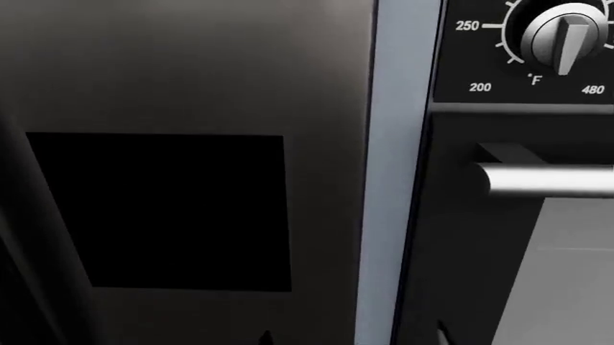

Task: Close the microwave door

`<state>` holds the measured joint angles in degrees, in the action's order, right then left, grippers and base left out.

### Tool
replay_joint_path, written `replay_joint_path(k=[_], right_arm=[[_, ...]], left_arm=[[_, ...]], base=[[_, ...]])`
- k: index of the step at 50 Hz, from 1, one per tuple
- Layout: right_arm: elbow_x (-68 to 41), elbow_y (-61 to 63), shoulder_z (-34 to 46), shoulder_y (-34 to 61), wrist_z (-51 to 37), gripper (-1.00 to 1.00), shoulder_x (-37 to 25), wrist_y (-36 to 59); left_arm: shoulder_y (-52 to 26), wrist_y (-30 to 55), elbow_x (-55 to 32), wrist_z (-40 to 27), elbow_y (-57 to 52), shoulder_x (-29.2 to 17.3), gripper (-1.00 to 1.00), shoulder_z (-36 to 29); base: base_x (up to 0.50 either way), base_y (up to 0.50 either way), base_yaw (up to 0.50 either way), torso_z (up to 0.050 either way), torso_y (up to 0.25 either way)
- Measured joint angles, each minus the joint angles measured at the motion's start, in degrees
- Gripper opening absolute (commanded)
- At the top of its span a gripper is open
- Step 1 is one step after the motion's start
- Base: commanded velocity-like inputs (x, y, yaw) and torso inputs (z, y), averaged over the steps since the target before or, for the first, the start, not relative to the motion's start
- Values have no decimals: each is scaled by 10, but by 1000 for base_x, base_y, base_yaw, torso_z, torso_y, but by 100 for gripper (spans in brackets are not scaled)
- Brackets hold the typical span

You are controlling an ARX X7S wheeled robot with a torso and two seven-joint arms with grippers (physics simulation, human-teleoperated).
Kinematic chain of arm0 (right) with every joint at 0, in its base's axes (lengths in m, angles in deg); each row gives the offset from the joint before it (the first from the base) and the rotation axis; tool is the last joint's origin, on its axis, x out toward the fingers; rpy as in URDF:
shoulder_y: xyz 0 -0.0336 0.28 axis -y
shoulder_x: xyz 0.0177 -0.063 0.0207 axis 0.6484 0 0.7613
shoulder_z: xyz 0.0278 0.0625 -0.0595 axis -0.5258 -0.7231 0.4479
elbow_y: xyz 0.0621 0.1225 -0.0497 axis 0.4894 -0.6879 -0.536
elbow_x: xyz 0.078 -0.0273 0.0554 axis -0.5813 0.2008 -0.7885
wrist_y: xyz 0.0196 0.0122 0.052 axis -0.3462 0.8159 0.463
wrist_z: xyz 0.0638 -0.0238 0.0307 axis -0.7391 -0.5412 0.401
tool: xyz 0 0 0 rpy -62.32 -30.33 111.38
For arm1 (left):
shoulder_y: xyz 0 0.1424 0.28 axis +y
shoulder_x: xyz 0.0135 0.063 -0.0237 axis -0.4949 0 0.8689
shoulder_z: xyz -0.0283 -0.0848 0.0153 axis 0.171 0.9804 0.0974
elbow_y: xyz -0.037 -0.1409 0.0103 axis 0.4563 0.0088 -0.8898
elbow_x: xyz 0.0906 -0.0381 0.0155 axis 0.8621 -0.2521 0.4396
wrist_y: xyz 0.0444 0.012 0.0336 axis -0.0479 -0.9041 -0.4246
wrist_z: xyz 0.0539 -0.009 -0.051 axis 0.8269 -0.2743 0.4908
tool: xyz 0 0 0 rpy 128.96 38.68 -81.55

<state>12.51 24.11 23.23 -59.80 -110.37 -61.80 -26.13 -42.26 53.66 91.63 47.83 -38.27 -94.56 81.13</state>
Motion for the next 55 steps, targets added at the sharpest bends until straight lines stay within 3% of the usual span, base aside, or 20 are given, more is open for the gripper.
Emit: replay_joint_path(k=[19,30,42,55], right_arm=[[12,140,-1,97,122,100,46,187],[25,211,8,275,238,100,115,401],[57,237,61,474,296,100,143,629],[70,245,99,612,316,100,151,775]], left_arm=[[-5,9,2,0,-1,-3,100,-9],[-5,11,2,-1,-1,-6,100,-12],[-6,11,1,-5,-1,-9,100,-14],[-7,14,2,-8,1,-12,100,-17]], base=[[0,0,0,0,0],[0,0,0,0,0],[0,0,0,0,0],[0,0,0,0,0]])
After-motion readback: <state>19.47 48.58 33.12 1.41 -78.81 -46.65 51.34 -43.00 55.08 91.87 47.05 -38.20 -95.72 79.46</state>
